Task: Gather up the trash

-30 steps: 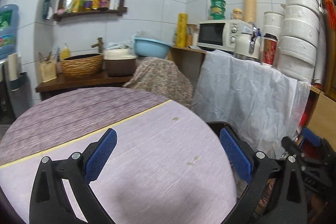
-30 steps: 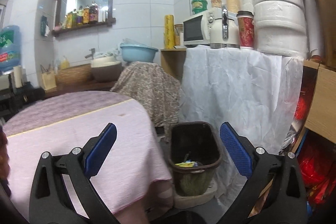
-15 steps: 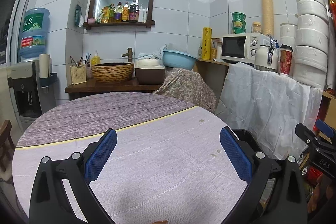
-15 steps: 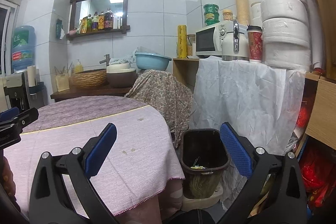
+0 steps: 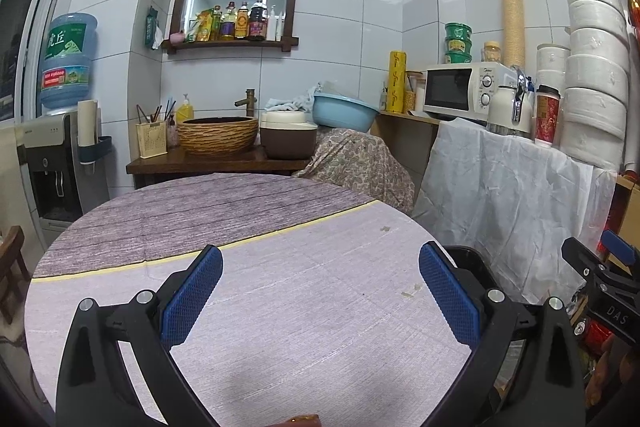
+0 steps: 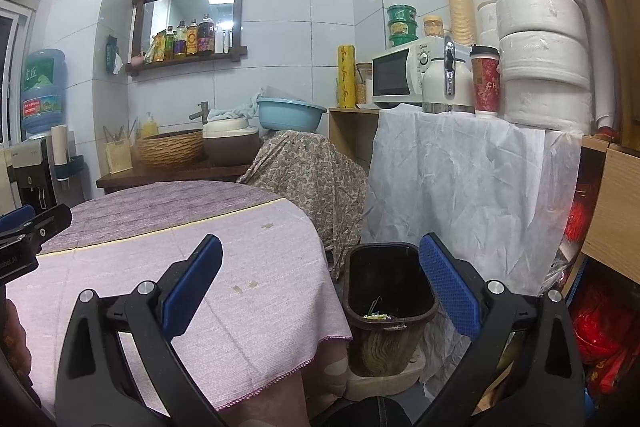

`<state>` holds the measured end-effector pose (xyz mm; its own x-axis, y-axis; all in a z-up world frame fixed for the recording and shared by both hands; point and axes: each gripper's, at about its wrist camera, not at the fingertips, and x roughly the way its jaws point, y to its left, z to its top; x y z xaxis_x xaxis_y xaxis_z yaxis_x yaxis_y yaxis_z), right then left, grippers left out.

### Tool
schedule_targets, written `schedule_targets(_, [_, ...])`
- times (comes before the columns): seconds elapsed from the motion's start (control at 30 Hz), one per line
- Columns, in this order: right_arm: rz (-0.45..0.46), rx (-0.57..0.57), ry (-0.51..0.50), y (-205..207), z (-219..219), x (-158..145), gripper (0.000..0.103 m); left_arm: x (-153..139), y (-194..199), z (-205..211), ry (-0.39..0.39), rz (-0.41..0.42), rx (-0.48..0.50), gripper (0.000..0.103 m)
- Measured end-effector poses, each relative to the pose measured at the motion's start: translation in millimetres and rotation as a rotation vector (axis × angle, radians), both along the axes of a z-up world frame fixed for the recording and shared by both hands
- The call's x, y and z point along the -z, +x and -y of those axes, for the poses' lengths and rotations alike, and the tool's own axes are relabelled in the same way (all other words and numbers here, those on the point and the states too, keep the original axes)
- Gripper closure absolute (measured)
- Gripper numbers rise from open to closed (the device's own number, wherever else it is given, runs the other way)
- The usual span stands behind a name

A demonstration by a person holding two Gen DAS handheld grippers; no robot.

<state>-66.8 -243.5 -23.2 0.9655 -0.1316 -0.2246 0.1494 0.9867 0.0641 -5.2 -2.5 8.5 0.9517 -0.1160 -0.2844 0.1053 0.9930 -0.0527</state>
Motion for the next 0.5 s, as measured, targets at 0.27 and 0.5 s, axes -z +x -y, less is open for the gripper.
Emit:
schedule_targets(0.27, [-0.001, 0.0, -0.001, 0.6, -0.1, 0.8, 0.006, -0.6, 1.4, -1.2, 0.01, -0.007, -0.012, 0.005])
schedule_targets(0.5, [-0.005, 0.001, -0.001, 1.2, -0.3, 2.2, 0.006, -1.1, 1.9, -2.5, 0.017, -0.006, -0.015, 0.005])
